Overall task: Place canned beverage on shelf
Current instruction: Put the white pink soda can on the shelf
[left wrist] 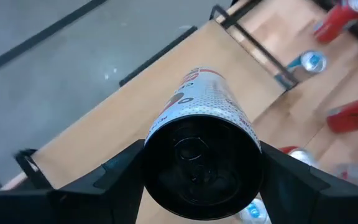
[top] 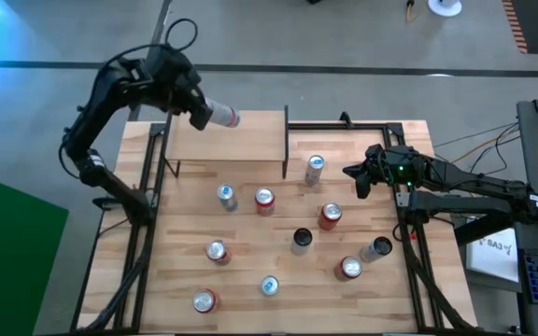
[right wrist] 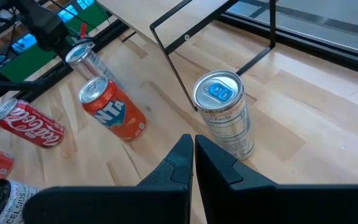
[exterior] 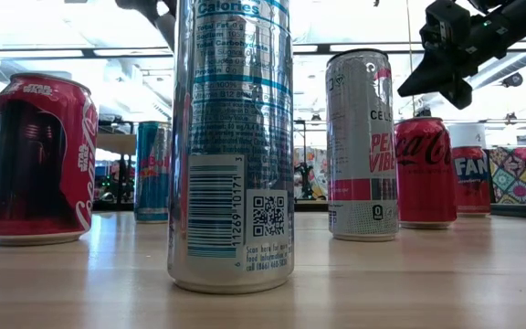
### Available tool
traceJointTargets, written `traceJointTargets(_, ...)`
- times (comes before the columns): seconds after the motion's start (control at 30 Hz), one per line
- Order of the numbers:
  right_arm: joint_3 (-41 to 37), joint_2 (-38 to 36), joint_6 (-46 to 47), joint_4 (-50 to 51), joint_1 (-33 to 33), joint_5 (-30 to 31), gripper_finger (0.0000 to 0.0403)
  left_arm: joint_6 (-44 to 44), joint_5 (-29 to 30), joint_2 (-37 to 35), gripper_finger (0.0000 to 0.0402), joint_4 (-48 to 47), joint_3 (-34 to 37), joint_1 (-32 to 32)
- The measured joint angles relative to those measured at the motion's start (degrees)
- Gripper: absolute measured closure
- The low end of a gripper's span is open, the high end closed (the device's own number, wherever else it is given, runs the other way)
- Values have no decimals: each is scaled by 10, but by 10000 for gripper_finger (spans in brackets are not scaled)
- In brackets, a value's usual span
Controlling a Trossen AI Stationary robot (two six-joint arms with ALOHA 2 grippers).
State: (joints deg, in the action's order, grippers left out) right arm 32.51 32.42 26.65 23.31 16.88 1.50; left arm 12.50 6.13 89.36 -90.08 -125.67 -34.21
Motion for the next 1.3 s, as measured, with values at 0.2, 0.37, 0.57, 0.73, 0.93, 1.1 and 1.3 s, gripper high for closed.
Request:
traceJointTargets(0.2, 0, 0, -12, -5, 0, 16, 394, -79, -8, 36, 160, 0, -2, -53)
traceJointTargets(0.37, 0, 0, -12, -18, 0, 45, 394, -133, -31, 58, 160, 1, -3, -56)
traceJointTargets(0.57, 0, 0, -12, -20, 0, 45, 394, -152, -50, 64, 160, 1, -3, -56)
traceJointTargets(0.73, 0, 0, -12, -23, 0, 46, 394, -148, -80, 52, 160, 1, -3, -56)
traceJointTargets(0.93, 0, 0, -12, -23, 0, 46, 394, -99, -124, 27, 160, 1, -3, -38)
traceJointTargets(1.1, 0, 0, -14, -30, 0, 47, 394, -51, -160, 20, 160, 1, -15, -12)
traceJointTargets(1.3, 0, 0, -25, -30, 0, 47, 394, -15, -167, 21, 160, 1, -28, 20)
